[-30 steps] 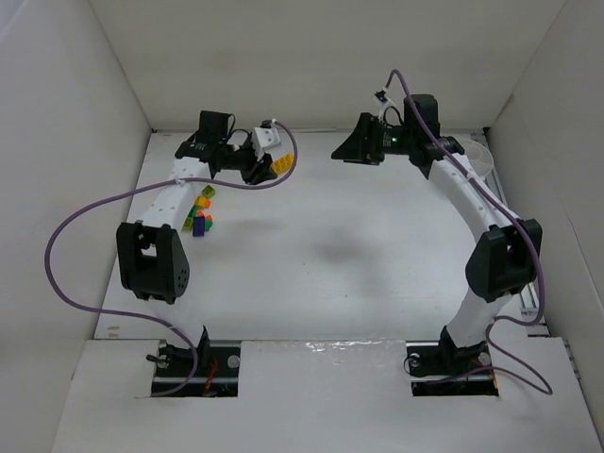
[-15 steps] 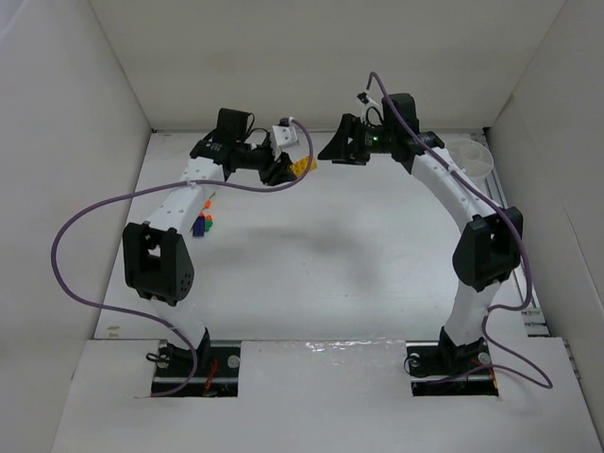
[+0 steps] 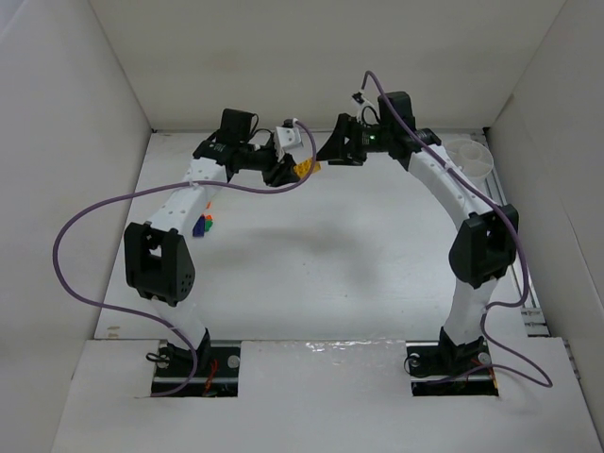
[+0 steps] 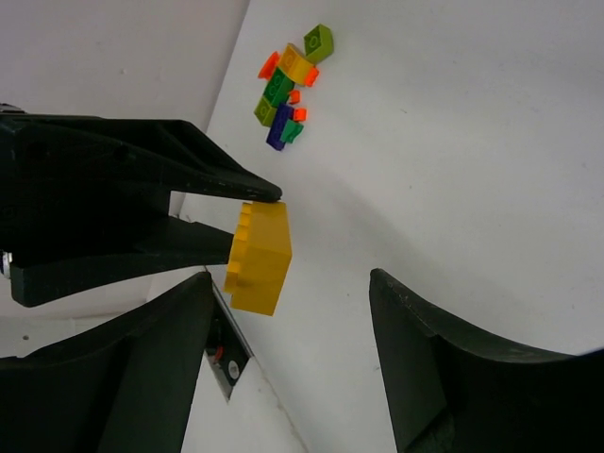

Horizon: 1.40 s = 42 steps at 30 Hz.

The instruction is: Sort the legos into containers by color

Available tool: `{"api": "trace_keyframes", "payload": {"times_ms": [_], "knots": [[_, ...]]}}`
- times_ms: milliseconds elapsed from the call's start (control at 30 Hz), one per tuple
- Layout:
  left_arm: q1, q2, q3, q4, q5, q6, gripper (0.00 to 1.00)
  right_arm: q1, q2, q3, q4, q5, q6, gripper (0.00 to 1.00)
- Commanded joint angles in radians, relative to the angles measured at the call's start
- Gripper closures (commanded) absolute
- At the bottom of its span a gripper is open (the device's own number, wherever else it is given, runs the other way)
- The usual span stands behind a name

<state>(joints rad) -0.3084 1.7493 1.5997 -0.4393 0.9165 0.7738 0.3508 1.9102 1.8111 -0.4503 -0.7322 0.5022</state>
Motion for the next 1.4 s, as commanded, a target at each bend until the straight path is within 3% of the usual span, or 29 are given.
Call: {"api": "trace_keyframes", "payload": {"times_ms": [0,367,600,833,1133,1233,1333,1367], "knots": [[-0.008,-0.031,0.039,0.005,0.030,0.010,1.00,0.017,-0.007,0.053,0.005,-0.055,0.004,0.28],[-0.008,-0.022,0.048,-0.004,0.030,0.019,1.00,0.057,0.030,0.071,-0.016,-0.075,-0.005,0.29],[-0.017,-0.013,0.048,-0.004,0.039,0.019,1.00,0.057,0.049,0.093,-0.016,-0.075,-0.005,0.41],[-0.017,-0.004,0.048,-0.013,0.039,0.028,1.00,0.057,0.049,0.102,-0.025,-0.065,-0.005,0.42],[-0.017,-0.004,0.048,-0.013,0.039,0.039,1.00,0.057,0.030,0.091,-0.034,-0.065,-0.005,0.65],[-0.017,0.006,0.048,-0.013,0.039,0.039,1.00,0.057,0.021,0.091,-0.034,-0.046,-0.005,0.78],[-0.017,0.006,0.048,-0.013,0.050,0.039,0.87,0.057,0.021,0.091,-0.034,-0.036,-0.014,0.87],[-0.017,0.006,0.048,-0.013,0.050,0.029,0.76,0.057,0.021,0.082,-0.034,-0.026,-0.014,0.89]]}}
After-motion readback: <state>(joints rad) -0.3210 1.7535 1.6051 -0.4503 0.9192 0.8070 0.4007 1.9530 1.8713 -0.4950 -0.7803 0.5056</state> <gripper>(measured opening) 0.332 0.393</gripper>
